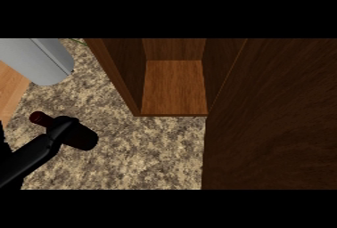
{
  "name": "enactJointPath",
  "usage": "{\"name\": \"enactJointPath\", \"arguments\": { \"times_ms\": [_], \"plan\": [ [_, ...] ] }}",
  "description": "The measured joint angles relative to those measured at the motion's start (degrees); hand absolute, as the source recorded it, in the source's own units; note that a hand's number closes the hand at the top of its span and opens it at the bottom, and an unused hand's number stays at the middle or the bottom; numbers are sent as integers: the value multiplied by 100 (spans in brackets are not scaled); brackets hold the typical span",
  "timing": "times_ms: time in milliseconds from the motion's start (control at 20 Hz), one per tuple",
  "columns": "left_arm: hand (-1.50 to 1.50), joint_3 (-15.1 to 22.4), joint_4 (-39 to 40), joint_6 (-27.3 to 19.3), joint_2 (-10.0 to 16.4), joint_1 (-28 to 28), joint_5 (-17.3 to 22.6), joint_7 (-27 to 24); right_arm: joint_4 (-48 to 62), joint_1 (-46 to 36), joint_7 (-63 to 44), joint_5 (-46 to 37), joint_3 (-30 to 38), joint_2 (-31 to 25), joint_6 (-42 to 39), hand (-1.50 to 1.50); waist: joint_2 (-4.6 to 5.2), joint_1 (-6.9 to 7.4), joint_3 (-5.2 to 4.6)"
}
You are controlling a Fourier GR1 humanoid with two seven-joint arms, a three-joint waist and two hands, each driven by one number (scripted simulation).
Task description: Pick up the wine, place it into the cabinet and close the cabinet
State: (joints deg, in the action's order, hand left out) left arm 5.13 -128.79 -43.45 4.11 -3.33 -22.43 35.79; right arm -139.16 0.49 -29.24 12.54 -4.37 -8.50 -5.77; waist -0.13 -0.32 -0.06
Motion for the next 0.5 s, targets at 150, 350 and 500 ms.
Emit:
{"name": "enactJointPath", "arguments": {
  "times_ms": [150,350,500],
  "plan": [
    [-150,-141,181,40,-39,211,534,-422,3,-83,-28,-24,40,-2,34,-150,2,0,-1],
    [-150,-389,431,270,-56,513,1256,-1011,14,-243,-165,-35,158,-76,29,-150,3,7,-1],
    [-150,-531,725,451,-171,721,1735,-1563,10,-193,-116,-31,183,-62,-36,-150,2,3,-1]
  ]
}}
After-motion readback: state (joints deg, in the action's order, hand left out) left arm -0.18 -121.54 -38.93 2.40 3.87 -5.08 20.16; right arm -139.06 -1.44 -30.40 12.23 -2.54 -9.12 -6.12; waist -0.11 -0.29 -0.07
